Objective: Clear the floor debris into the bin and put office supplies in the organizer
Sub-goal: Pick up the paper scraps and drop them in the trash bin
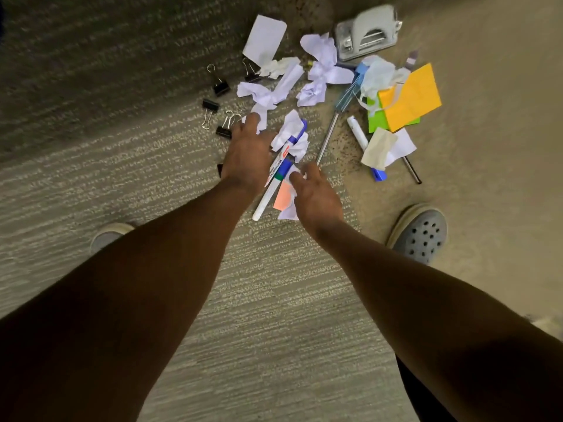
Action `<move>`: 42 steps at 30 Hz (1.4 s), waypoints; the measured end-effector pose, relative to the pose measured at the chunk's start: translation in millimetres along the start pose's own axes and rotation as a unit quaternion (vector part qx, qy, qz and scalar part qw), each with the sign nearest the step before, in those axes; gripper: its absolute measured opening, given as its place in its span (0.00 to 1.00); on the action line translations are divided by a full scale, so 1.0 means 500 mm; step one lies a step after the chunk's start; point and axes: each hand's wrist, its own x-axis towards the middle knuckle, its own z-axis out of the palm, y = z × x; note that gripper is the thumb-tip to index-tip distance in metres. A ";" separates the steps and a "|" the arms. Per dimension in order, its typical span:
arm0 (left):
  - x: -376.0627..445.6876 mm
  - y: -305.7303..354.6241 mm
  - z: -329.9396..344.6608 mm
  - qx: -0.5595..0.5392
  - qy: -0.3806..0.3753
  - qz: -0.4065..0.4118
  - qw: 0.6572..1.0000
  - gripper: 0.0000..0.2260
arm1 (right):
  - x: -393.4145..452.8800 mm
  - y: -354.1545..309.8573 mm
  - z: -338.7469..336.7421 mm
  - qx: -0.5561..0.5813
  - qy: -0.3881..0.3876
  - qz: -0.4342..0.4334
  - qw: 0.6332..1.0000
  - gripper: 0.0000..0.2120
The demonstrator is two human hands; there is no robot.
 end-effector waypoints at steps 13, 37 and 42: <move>-0.015 -0.073 -0.029 -0.048 0.021 -0.047 0.998 0.11 | 0.044 -0.003 -0.066 0.184 0.149 0.153 0.960 0.12; -0.116 -0.066 -0.053 -0.202 0.079 -0.105 0.971 0.16 | -0.018 -0.004 -0.084 0.175 0.078 0.096 0.977 0.10; -0.191 -0.089 -0.042 -0.210 0.050 -0.134 0.967 0.16 | -0.068 -0.015 -0.042 0.041 -0.060 0.030 0.997 0.27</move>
